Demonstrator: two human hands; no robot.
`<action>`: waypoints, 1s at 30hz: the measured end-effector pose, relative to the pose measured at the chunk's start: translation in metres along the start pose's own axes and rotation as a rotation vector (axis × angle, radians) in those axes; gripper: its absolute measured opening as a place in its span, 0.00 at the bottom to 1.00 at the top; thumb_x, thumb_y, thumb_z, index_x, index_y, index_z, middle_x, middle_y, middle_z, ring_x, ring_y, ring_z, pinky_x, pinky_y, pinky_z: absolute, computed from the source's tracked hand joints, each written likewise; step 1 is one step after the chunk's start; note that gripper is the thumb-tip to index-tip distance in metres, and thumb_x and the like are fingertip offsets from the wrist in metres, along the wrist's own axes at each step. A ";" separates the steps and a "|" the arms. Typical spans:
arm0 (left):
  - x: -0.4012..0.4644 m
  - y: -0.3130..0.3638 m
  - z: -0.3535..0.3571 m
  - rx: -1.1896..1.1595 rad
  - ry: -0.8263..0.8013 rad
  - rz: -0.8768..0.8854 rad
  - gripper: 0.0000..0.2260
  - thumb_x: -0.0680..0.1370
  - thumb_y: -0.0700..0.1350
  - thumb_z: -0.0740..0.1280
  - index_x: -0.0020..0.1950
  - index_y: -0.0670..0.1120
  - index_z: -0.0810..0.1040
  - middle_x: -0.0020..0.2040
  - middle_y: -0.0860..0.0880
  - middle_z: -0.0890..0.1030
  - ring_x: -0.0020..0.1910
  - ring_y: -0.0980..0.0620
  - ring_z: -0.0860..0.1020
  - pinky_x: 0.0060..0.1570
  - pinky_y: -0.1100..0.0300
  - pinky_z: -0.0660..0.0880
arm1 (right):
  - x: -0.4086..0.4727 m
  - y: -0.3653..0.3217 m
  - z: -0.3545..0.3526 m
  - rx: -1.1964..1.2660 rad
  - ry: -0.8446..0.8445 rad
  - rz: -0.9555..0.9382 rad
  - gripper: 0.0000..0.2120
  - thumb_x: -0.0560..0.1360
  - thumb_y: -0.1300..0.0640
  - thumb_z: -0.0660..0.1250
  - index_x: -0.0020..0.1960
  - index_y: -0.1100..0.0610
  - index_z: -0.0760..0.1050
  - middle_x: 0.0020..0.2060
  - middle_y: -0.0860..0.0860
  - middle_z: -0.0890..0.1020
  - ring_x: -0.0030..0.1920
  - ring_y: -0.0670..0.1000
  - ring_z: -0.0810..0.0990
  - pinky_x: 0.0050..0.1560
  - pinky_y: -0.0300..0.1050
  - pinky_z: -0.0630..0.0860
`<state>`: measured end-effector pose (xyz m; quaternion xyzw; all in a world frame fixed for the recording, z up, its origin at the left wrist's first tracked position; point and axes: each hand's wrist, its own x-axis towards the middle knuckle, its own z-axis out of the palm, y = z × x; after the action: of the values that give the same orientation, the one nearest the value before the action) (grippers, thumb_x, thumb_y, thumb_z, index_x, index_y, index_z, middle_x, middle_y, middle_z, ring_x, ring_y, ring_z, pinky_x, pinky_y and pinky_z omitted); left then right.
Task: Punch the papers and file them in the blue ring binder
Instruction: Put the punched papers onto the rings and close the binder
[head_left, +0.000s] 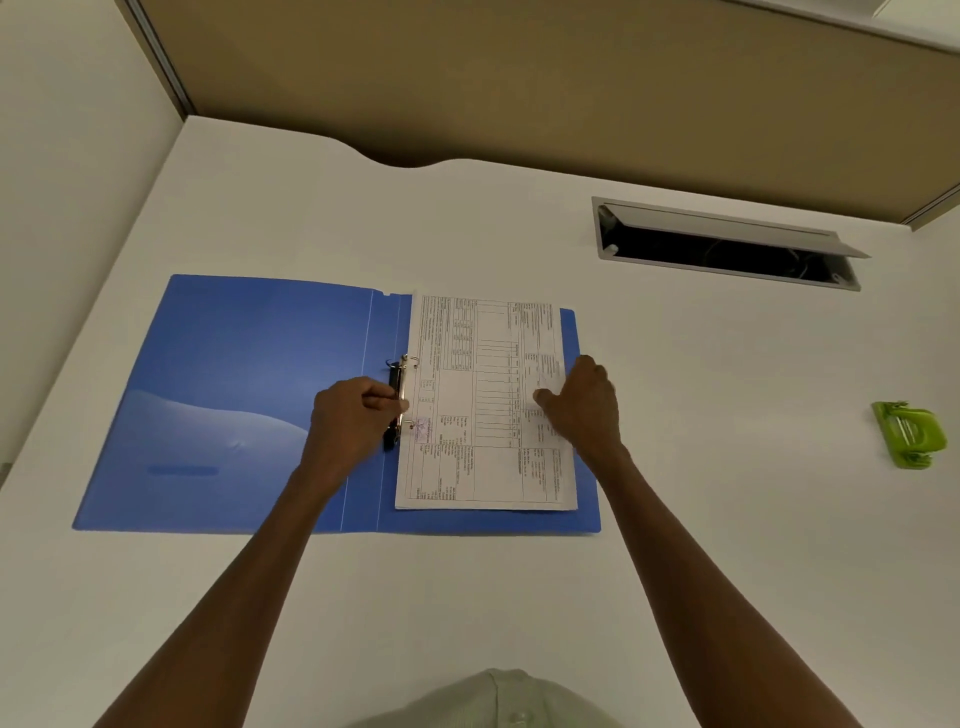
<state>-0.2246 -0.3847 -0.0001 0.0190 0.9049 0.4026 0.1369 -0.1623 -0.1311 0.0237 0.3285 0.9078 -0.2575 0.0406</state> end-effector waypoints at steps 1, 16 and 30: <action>-0.002 -0.004 -0.001 -0.015 0.018 0.008 0.08 0.76 0.46 0.70 0.51 0.42 0.82 0.46 0.48 0.83 0.42 0.54 0.78 0.44 0.65 0.70 | -0.004 -0.003 0.001 -0.116 0.085 -0.070 0.20 0.73 0.55 0.69 0.58 0.63 0.69 0.53 0.58 0.75 0.55 0.58 0.73 0.49 0.45 0.68; -0.012 -0.026 -0.012 -0.346 -0.075 -0.150 0.08 0.76 0.44 0.70 0.54 0.44 0.83 0.41 0.50 0.84 0.42 0.54 0.82 0.38 0.69 0.75 | -0.026 -0.072 0.047 0.268 -0.412 -0.502 0.08 0.75 0.57 0.69 0.50 0.60 0.83 0.46 0.53 0.86 0.37 0.37 0.77 0.43 0.33 0.73; -0.009 -0.032 -0.014 -0.308 -0.139 -0.059 0.07 0.76 0.42 0.70 0.53 0.49 0.83 0.43 0.53 0.84 0.44 0.55 0.82 0.43 0.68 0.76 | -0.023 -0.066 0.068 0.219 -0.555 -0.424 0.12 0.75 0.54 0.70 0.52 0.60 0.83 0.49 0.55 0.86 0.44 0.53 0.83 0.46 0.48 0.79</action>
<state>-0.2168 -0.4180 -0.0121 -0.0010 0.8209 0.5301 0.2123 -0.1914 -0.2213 -0.0005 0.0531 0.8772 -0.4352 0.1958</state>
